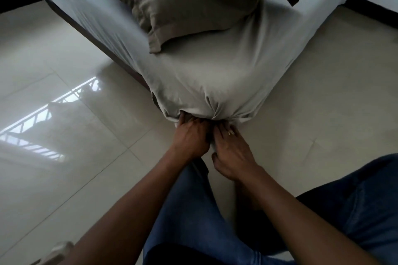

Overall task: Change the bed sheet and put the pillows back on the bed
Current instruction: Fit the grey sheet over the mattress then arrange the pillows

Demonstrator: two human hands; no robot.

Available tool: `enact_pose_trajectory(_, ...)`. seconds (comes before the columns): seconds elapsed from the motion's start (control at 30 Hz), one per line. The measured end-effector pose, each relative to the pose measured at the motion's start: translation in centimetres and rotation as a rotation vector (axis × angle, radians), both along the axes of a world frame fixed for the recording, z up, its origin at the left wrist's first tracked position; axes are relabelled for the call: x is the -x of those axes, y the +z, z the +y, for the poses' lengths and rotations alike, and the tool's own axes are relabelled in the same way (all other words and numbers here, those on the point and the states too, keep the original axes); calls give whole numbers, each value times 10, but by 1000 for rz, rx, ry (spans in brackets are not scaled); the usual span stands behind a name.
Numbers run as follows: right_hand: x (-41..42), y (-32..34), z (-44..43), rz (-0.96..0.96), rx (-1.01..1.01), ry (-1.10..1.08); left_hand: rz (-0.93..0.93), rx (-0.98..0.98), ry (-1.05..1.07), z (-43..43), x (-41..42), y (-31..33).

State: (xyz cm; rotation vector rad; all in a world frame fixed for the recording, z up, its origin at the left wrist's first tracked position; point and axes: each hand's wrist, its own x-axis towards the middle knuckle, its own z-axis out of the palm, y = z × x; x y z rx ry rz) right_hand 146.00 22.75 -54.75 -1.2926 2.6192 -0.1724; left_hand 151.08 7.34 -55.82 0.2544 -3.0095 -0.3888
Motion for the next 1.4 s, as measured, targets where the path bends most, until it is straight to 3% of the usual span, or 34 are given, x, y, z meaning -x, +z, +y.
enact_pose_trajectory(0.1, 16, 4, -17, 15, -38, 3, 176, -153, -111, -17, -24, 0)
enact_pose_trajectory(0.17, 20, 7, -23, 29, -45, 7, 270, -148, -152, -9, -47, -5)
enact_pose_trajectory(0.3, 22, 14, -14, -72, 25, 9, 113, -53, -185, 10, -40, -21)
enact_pose_trajectory(0.4, 13, 24, 14, -201, 282, -133, -6, 4, -65, 9, -19, -15)
enact_pose_trajectory(0.43, 8, 26, 21, -313, 463, -306, -85, 4, -28, 11, -11, -9)
enact_pose_trajectory(0.5, 5, 37, 19, -857, 950, -722, -145, 37, 43, 16, 5, -4)
enact_pose_trajectory(0.57, 20, 42, 4, -1463, 1290, -907, -128, 99, 74, 18, 11, 0)
enact_pose_trajectory(0.6, 33, 43, -5, -1615, 1353, -926, -90, 72, 73, 16, 10, 1)
enact_pose_trajectory(0.73, 61, 42, -34, -1713, 1354, -853, 175, -154, -101, -4, -21, 3)
enact_pose_trajectory(0.8, 69, 42, -40, -1721, 1384, -908, 388, -215, -51, 1, -44, 1)
enact_pose_trajectory(0.87, 76, 46, -45, -1704, 1420, -1011, 487, -624, 238, 22, -58, 1)
enact_pose_trajectory(0.97, 76, 49, -49, -1734, 1417, -1039, 541, -1690, 599, 41, -38, 21)
enact_pose_trajectory(1.03, 71, 51, -45, -1748, 1394, -1017, 614, -2104, 699, 33, -21, 29)
enact_pose_trajectory(1.1, 63, 59, -37, -1705, 1383, -998, 638, -2232, 672, 20, -11, 34)
enact_pose_trajectory(1.23, 29, 47, -13, -1552, 1413, -1183, 665, -2396, 645, 5, 12, 40)
enact_pose_trajectory(1.3, 8, 46, -20, -1700, 1375, -1127, 702, -2416, 687, 3, 22, 46)
enact_pose_trajectory(1.4, 1, 55, -53, -1819, 1562, -1088, 651, -2430, 736, -3, 28, 47)
